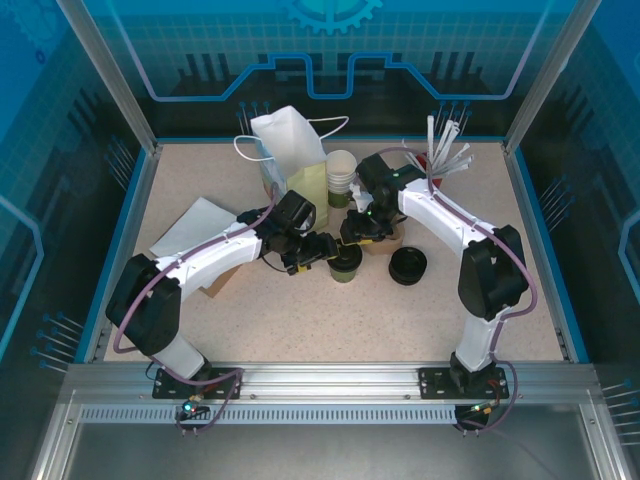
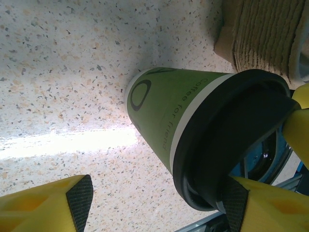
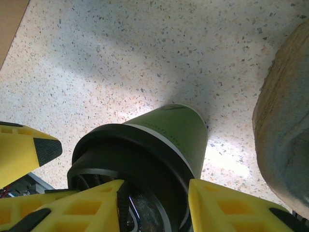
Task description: Pack the takeout coffee
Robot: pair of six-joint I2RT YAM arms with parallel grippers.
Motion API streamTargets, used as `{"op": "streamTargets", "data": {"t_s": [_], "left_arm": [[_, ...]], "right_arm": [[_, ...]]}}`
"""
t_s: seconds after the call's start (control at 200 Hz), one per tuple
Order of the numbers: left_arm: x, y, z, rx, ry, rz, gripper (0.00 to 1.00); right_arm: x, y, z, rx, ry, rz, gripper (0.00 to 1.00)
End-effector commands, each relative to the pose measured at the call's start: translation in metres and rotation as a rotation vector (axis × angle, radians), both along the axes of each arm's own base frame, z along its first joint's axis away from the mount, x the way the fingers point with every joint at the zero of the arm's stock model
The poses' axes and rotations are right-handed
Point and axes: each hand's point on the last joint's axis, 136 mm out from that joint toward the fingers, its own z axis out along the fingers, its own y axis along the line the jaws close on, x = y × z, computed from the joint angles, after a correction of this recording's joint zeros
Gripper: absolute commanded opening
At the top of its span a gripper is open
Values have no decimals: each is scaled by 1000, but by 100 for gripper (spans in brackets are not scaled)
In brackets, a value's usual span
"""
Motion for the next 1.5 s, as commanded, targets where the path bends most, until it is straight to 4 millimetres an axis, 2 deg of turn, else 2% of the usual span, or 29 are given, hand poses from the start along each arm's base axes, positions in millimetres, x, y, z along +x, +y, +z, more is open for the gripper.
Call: {"op": "streamTargets", "data": {"t_s": [0.0, 0.335, 0.515, 0.77, 0.951, 1.111, 1.326, 1.496], "left_arm": [[-15, 13, -23, 50, 78, 11, 73], [-33, 26, -39, 79, 126, 27, 70], [-33, 24, -38, 71, 123, 27, 70], [-23, 16, -24, 42, 90, 21, 70], [-16, 10, -12, 15, 64, 15, 71], [-10, 6, 1, -8, 34, 14, 74], [-8, 3, 13, -29, 12, 11, 76], [-12, 0, 10, -47, 32, -6, 77]], "right_arm": [[-15, -8, -23, -82, 84, 17, 38], [-34, -22, -41, -151, 157, 22, 37], [-37, -26, -43, -166, 169, 23, 37], [-25, -18, -26, -126, 110, 17, 37], [-14, -8, -5, -64, 47, 9, 39], [-9, -9, 12, -49, -7, -2, 42], [-19, -14, 19, -40, -6, -6, 45], [-35, -17, 16, -17, 24, -15, 45]]}}
